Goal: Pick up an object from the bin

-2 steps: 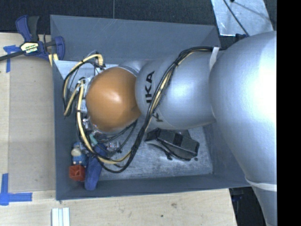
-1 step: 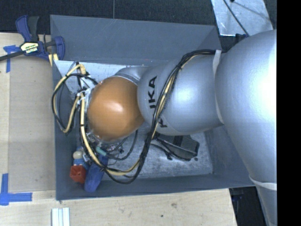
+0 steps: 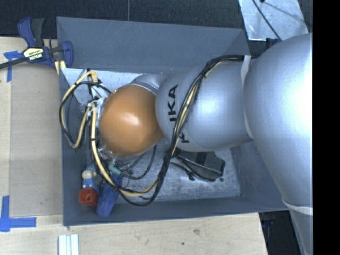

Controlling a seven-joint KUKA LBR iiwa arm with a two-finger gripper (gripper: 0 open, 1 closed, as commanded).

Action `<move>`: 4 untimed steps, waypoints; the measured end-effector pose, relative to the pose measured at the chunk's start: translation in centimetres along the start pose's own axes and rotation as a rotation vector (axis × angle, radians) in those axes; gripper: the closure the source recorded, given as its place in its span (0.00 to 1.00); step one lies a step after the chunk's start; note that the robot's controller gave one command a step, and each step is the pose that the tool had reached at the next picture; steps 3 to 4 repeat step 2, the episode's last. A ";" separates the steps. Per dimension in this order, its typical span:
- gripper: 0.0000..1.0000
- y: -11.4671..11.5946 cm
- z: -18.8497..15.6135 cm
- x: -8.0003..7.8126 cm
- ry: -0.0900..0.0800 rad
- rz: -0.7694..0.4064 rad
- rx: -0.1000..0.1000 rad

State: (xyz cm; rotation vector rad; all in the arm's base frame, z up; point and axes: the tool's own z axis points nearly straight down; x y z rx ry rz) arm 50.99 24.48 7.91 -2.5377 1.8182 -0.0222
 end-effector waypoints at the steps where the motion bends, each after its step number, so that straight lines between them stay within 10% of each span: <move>1: 1.00 -0.3 -0.2 0.2 0.000 0.006 -0.016; 4: 1.00 -0.5 -4.8 0.2 -0.002 0.009 -0.018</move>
Offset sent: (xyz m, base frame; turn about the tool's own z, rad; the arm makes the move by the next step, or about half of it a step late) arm 0.0001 0.0000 0.0001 0.0000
